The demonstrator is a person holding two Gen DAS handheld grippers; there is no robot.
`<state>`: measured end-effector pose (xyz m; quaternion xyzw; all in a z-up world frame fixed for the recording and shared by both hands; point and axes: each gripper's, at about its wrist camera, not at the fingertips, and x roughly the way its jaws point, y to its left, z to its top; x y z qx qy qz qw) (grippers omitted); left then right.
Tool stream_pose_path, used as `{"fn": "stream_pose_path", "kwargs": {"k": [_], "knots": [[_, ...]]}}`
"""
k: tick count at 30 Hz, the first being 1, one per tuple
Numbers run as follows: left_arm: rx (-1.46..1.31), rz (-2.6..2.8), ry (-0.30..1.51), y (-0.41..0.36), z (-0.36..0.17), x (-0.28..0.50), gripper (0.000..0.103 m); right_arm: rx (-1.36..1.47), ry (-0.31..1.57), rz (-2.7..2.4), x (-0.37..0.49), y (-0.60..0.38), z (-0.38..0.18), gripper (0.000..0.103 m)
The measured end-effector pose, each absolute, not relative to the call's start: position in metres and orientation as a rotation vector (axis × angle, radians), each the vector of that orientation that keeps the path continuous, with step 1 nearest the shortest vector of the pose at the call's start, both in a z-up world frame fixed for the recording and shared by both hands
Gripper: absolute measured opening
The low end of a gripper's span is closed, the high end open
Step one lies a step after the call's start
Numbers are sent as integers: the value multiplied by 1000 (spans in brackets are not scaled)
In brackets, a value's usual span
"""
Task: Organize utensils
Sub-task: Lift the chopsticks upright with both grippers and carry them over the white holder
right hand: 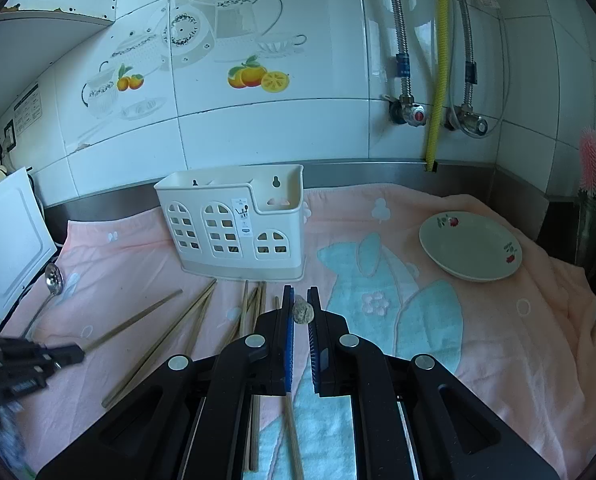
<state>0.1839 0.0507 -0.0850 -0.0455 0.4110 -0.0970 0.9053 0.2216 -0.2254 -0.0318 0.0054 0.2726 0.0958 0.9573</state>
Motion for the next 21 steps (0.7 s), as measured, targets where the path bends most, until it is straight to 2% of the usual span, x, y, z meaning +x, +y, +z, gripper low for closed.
{"fn": "stream_pose_path", "kwargs": {"k": [9, 21], "knots": [[-72, -200, 756, 49, -37, 204, 6, -11, 575, 253, 240, -222, -15, 6], [-54, -241, 709, 45, 30, 247, 5, -58, 607, 371, 277, -223, 54, 6]]}}
